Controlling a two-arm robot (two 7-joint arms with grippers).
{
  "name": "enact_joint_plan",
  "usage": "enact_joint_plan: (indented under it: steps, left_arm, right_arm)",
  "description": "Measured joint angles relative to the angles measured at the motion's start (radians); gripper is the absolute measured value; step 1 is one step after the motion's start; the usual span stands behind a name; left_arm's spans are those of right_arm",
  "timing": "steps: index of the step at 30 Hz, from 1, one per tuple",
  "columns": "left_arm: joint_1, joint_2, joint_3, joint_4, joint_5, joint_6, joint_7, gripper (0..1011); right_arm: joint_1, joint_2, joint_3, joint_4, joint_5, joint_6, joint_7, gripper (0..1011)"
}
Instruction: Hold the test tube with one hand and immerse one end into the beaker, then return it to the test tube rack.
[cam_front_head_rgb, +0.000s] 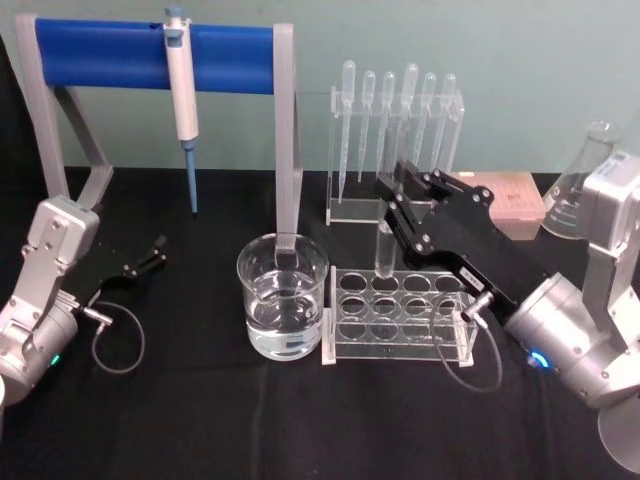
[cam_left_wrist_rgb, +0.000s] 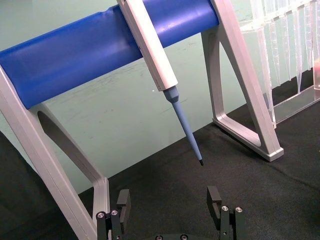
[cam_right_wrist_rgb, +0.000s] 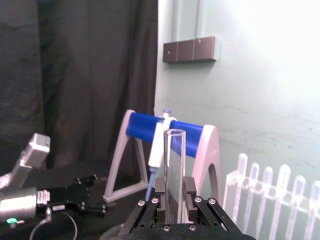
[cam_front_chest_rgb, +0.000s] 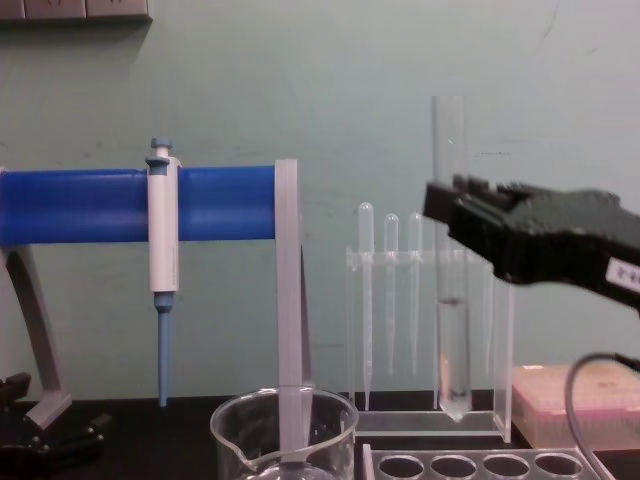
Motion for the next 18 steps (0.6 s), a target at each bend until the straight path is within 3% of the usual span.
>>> enact_joint_plan:
  steps: [12,18]
  left_arm:
    - [0.0,0.0,0.0,0.0,0.0,0.0,0.0,1000]
    - [0.0,0.0,0.0,0.0,0.0,0.0,0.0,1000]
  right_arm:
    - [-0.031,-0.043,0.021,0.107,0.012,-0.094,0.019,225]
    - [-0.038,-0.056,0.025,0.133,0.021,-0.108,0.031,226]
